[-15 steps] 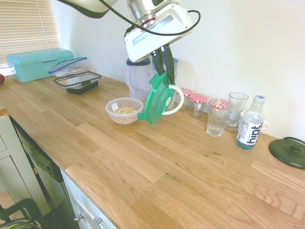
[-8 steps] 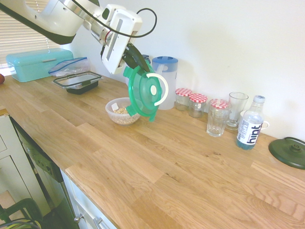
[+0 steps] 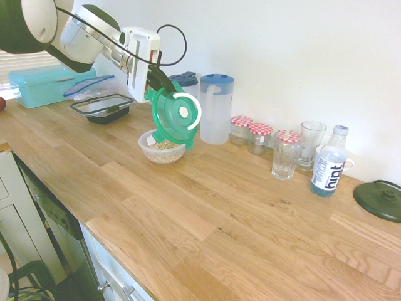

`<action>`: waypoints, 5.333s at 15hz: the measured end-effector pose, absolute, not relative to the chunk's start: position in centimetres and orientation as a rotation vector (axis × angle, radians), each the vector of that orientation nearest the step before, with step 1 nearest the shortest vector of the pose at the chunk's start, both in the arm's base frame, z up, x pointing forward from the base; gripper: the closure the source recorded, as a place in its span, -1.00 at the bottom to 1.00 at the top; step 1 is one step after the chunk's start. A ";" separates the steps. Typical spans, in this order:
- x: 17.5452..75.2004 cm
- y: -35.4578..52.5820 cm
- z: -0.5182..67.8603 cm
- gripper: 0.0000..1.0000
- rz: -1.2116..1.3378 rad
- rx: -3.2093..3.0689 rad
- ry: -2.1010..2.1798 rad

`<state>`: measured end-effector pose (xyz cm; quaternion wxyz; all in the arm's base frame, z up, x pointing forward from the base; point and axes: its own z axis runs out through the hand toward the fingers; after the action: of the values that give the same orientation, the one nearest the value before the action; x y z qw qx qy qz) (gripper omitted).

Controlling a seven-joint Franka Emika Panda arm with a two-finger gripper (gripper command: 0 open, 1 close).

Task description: Cover the lid of food container

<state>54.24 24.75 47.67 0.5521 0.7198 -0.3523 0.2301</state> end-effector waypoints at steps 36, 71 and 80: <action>55.6 35.7 37.1 -1.00 0.617 1.522 -0.629; 57.0 19.9 53.4 -1.00 -0.061 2.957 -0.943; 49.1 -1.2 51.1 -1.00 0.036 2.944 -1.019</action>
<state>49.11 -1.23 51.12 0.0128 0.9448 -0.3271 0.0116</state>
